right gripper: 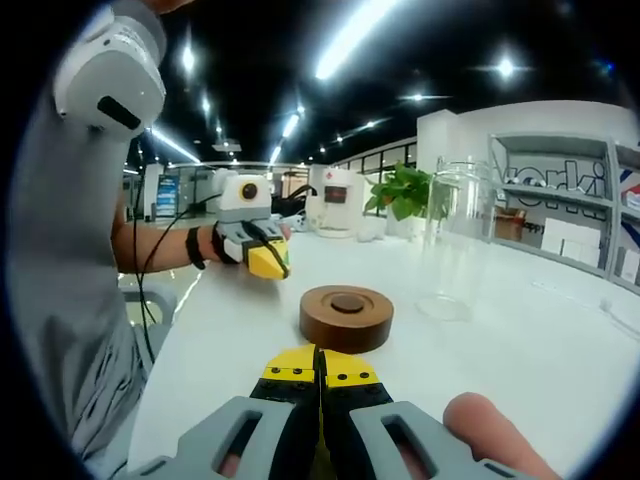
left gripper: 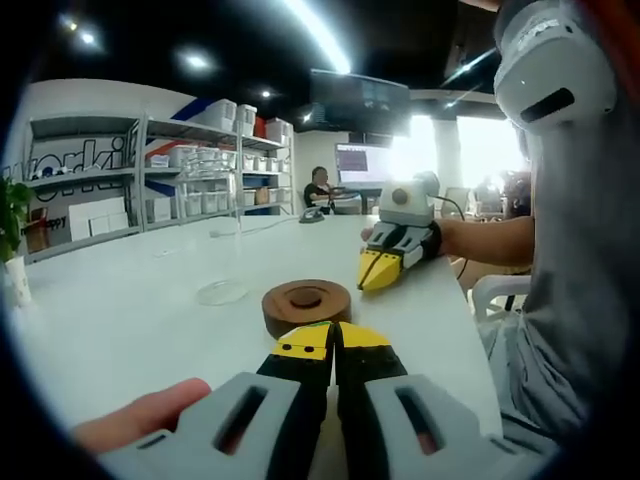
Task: Clamp the coffee can twist off the lid put the lid on the table pick up the lid cover the can tighten the lid
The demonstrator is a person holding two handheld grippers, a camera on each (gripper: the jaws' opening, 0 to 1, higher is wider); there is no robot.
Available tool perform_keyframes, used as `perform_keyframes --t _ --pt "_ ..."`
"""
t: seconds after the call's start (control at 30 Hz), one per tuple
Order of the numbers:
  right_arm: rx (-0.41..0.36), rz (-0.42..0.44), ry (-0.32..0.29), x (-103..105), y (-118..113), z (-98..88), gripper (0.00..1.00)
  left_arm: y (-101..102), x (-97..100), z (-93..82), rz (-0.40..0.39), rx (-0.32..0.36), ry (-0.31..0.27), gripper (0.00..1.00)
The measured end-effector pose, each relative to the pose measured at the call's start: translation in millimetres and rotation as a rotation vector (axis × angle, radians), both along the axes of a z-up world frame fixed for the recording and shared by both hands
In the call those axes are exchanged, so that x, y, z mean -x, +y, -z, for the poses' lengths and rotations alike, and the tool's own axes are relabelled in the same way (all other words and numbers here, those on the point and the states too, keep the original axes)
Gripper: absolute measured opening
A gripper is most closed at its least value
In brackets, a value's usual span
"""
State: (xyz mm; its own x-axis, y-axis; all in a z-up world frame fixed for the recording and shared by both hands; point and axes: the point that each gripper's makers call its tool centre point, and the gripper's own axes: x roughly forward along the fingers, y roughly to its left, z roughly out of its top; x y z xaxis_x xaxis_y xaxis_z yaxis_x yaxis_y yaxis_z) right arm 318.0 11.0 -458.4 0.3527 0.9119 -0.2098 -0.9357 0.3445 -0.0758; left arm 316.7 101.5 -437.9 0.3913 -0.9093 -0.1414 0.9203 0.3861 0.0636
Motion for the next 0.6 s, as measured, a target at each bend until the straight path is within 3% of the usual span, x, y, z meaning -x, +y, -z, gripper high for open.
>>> perform_keyframes --t 0.6 --pt "-0.057 0.012 0.062 -3.2 -0.3 -7.1 0.00 2.6 -4.8 -7.5 -0.015 0.052 0.039 0.00"
